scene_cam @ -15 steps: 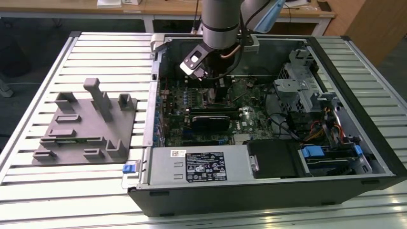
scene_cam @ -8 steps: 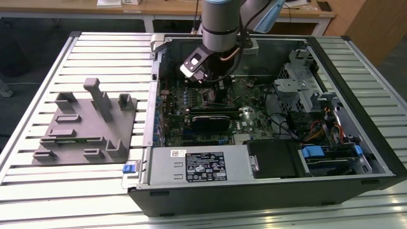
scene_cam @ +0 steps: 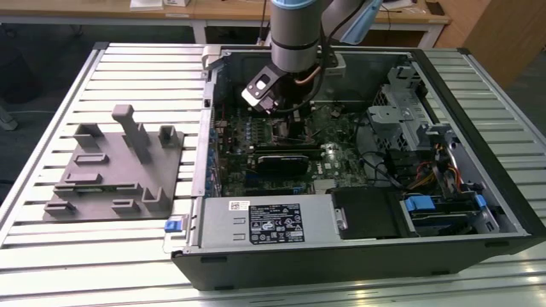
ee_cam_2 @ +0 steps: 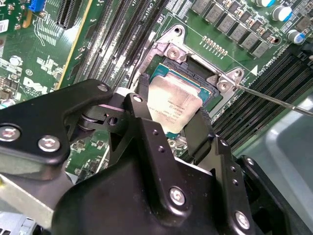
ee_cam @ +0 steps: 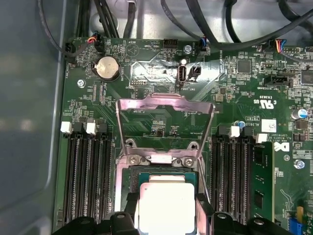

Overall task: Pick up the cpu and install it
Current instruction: 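Place the cpu into insertion slot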

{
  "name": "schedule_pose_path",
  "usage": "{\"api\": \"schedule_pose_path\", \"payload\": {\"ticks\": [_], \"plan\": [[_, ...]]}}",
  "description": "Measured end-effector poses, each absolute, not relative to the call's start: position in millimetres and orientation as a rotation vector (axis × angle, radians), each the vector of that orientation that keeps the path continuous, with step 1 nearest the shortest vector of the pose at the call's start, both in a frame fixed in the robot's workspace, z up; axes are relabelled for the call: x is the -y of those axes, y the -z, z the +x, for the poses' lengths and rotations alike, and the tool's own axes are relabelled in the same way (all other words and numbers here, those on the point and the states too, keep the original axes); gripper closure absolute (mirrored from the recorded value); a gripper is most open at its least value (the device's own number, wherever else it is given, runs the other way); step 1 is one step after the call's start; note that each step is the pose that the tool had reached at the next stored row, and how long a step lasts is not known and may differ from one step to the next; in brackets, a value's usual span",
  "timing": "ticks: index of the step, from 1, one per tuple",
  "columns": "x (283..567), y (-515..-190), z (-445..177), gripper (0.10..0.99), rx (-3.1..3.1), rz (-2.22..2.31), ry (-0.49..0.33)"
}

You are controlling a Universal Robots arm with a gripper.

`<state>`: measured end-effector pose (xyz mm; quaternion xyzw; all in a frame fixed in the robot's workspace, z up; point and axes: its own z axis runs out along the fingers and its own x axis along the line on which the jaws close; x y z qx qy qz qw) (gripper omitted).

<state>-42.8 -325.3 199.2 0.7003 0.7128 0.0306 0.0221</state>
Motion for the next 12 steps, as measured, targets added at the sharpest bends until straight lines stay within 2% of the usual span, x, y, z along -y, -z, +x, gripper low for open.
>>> {"api": "schedule_pose_path", "payload": {"ticks": [12], "plan": [[323.7,-195.3,-42.8,0.545,-2.208,2.171,-0.095]]}}
